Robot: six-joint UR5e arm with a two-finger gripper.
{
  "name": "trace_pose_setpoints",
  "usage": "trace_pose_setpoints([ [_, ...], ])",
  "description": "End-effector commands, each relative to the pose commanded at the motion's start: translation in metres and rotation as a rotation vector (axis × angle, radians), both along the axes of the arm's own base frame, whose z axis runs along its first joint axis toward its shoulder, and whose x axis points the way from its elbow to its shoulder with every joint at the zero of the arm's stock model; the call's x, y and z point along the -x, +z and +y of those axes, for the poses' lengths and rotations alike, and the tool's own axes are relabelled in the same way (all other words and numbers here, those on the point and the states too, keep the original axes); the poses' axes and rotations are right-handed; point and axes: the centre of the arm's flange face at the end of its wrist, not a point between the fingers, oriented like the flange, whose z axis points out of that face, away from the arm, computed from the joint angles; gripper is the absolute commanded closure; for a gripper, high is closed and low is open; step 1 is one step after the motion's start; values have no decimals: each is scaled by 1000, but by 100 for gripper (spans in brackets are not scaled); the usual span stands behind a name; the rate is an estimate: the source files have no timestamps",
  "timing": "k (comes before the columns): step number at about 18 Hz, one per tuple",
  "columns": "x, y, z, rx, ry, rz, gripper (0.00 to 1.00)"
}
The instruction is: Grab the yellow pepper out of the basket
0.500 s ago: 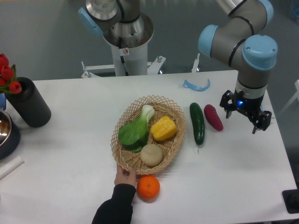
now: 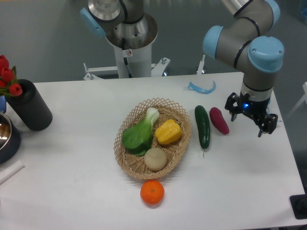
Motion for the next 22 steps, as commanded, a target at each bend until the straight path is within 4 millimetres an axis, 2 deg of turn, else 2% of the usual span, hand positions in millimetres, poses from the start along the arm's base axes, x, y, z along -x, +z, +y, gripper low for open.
trace_pose_setpoints([
  [2, -10, -9, -3, -12, 4, -31, 0],
  [4, -28, -8, -5, -32, 46, -49, 0],
  [7, -43, -8, 4, -41, 116, -67, 0],
  [8, -54, -10, 16, -40, 92, -71, 0],
  [9, -60, -12, 19, -36, 83, -76, 0],
  [11, -81, -10, 18, -31, 71, -84, 0],
  [14, -111, -23, 26, -30, 71, -119, 0],
  [22, -144, -45, 49, 1, 3, -162, 0],
])
